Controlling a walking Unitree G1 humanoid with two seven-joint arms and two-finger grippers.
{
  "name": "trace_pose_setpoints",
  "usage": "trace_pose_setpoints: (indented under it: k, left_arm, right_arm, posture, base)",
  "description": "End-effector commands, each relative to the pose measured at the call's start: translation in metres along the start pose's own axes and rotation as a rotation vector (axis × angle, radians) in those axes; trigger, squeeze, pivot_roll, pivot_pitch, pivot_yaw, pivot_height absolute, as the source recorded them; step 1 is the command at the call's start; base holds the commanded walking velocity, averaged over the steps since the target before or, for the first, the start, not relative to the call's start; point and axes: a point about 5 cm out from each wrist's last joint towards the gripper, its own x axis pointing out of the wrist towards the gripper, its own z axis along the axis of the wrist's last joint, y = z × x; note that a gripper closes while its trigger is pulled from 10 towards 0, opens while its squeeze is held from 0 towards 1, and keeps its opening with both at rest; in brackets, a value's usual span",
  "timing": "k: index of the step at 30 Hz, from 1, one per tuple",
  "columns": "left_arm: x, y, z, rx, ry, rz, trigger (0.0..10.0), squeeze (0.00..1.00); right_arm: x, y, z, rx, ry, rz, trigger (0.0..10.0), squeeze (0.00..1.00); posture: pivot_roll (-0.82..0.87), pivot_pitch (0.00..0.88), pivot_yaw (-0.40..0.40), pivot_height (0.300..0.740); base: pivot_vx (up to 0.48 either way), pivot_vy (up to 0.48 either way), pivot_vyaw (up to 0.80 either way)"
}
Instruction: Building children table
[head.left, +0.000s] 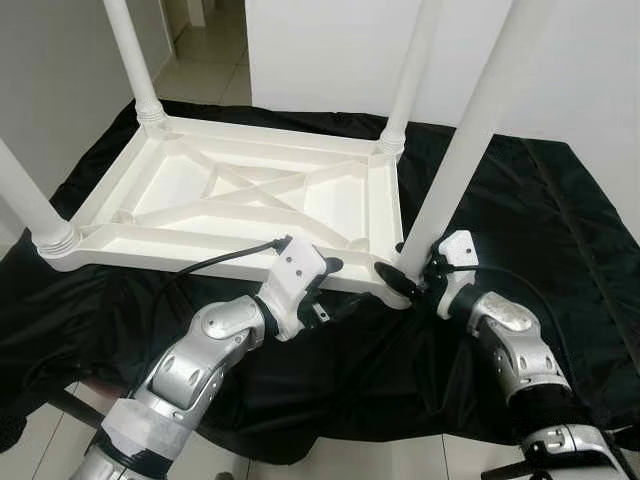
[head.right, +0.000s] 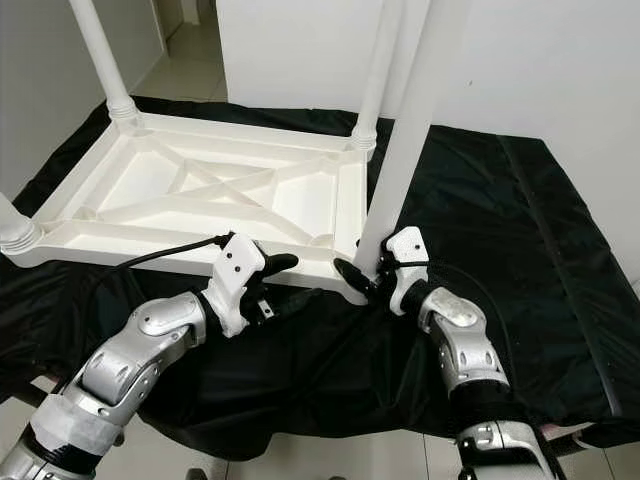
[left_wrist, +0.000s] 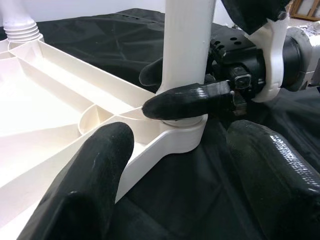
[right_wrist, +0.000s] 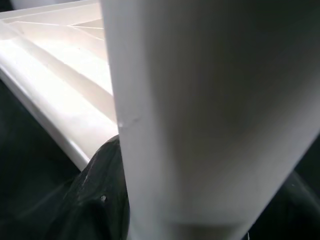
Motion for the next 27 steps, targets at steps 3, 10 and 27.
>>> trace_pose_setpoints:
  k: [3,10,27]
  left_arm:
    - [0.001,-0.007,-0.002,0.014,0.009,-0.070,10.0,0.00]
    - [0.002,-0.010,-0.003,0.012,0.008,-0.085,10.0,0.00]
    - [0.004,-0.009,0.001,0.015,-0.001,-0.080,10.0,0.00]
  right_arm:
    - [0.001,0.005,-0.008,0.017,0.056,-0.194,10.0,0.00]
    - [0.006,0.020,-0.010,0.078,0.058,-0.404,10.0,0.00]
    - [0.023,0.056,0.009,0.214,-0.070,-0.713,10.0,0.00]
  posture:
    - [-0.01,0.042,-0.049,0.740]
    - [-0.02,0.044,-0.040,0.740]
    - [-0.02,0.069,-0.041,0.740]
  base:
    - [0.000,0.000,0.00]
    - [0.000,0.000,0.00]
    - [0.000,0.000,0.00]
